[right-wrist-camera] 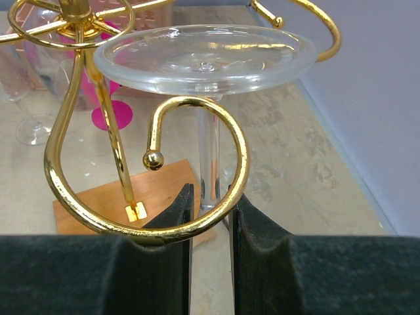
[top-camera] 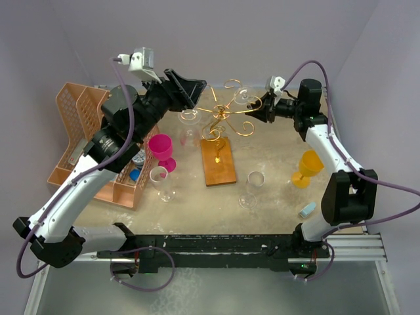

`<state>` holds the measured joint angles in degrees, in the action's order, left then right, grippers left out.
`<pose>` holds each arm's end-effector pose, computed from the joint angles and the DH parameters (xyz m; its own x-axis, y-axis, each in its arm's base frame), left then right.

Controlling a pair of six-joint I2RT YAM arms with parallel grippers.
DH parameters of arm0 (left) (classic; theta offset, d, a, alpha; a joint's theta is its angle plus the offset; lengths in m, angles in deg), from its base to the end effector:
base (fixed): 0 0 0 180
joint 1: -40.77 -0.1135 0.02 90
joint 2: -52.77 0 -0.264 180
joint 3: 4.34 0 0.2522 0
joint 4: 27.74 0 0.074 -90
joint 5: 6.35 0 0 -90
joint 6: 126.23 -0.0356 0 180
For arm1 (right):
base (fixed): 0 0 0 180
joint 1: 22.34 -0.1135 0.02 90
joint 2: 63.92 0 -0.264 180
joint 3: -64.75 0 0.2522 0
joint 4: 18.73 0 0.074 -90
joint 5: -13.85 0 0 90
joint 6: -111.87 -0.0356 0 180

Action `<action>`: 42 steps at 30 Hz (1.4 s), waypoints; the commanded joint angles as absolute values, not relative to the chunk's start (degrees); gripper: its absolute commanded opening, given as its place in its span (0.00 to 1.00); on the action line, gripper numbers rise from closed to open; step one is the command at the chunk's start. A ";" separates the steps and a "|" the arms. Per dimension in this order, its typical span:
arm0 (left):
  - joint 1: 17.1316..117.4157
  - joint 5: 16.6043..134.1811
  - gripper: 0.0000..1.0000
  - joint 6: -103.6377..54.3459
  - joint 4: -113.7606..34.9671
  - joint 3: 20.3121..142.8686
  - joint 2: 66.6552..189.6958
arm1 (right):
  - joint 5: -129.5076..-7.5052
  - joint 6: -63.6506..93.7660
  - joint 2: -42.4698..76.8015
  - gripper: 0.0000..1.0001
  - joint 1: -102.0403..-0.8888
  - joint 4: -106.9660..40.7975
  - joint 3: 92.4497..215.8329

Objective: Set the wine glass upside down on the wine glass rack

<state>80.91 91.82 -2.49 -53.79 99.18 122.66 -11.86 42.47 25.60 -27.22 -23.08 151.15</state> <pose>0.1925 -0.1557 0.5155 -0.2108 -0.5415 -0.8139 0.4971 0.6575 -0.5662 0.3543 0.0624 0.3521 0.2049 -0.1357 -0.9693 -0.9133 0.3296 -0.2392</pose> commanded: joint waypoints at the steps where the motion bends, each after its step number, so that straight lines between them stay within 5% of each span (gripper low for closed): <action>1: 80.67 92.44 0.59 -3.54 -52.48 100.00 121.02 | -8.52 46.52 23.97 0.00 -27.70 -25.74 153.49; 42: 80.68 90.76 0.59 -3.37 -52.84 103.39 124.64 | -21.13 39.96 11.42 0.00 -26.14 -16.45 142.56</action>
